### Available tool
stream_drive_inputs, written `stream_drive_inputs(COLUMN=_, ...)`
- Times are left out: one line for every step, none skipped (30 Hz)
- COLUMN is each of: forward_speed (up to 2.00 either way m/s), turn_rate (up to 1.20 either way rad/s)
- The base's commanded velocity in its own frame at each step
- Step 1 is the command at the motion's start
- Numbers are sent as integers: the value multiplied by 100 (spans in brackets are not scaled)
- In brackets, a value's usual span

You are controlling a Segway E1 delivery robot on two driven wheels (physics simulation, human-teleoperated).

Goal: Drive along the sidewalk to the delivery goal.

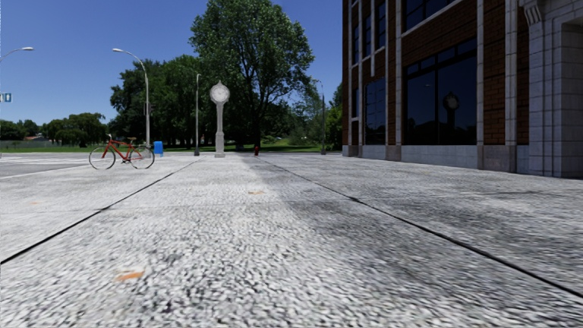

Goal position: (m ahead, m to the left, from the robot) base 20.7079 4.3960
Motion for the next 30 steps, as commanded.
stream_drive_inputs(forward_speed=200, turn_rate=23)
stream_drive_inputs(forward_speed=200, turn_rate=28)
stream_drive_inputs(forward_speed=200, turn_rate=30)
stream_drive_inputs(forward_speed=200, turn_rate=31)
stream_drive_inputs(forward_speed=200, turn_rate=31)
stream_drive_inputs(forward_speed=200, turn_rate=31)
stream_drive_inputs(forward_speed=200, turn_rate=31)
stream_drive_inputs(forward_speed=200, turn_rate=31)
stream_drive_inputs(forward_speed=200, turn_rate=31)
stream_drive_inputs(forward_speed=200, turn_rate=31)
stream_drive_inputs(forward_speed=200, turn_rate=31)
stream_drive_inputs(forward_speed=200, turn_rate=31)
stream_drive_inputs(forward_speed=200, turn_rate=31)
stream_drive_inputs(forward_speed=200, turn_rate=31)
stream_drive_inputs(forward_speed=200, turn_rate=25)
stream_drive_inputs(forward_speed=200, turn_rate=21)
stream_drive_inputs(forward_speed=200, turn_rate=20)
stream_drive_inputs(forward_speed=200, turn_rate=20)
stream_drive_inputs(forward_speed=200, turn_rate=20)
stream_drive_inputs(forward_speed=200, turn_rate=19)
stream_drive_inputs(forward_speed=200, turn_rate=19)
stream_drive_inputs(forward_speed=200, turn_rate=19)
stream_drive_inputs(forward_speed=200, turn_rate=19)
stream_drive_inputs(forward_speed=200, turn_rate=19)
stream_drive_inputs(forward_speed=200, turn_rate=18)
stream_drive_inputs(forward_speed=200, turn_rate=18)
stream_drive_inputs(forward_speed=200, turn_rate=18)
stream_drive_inputs(forward_speed=200, turn_rate=18)
stream_drive_inputs(forward_speed=200, turn_rate=18)
stream_drive_inputs(forward_speed=200, turn_rate=18)
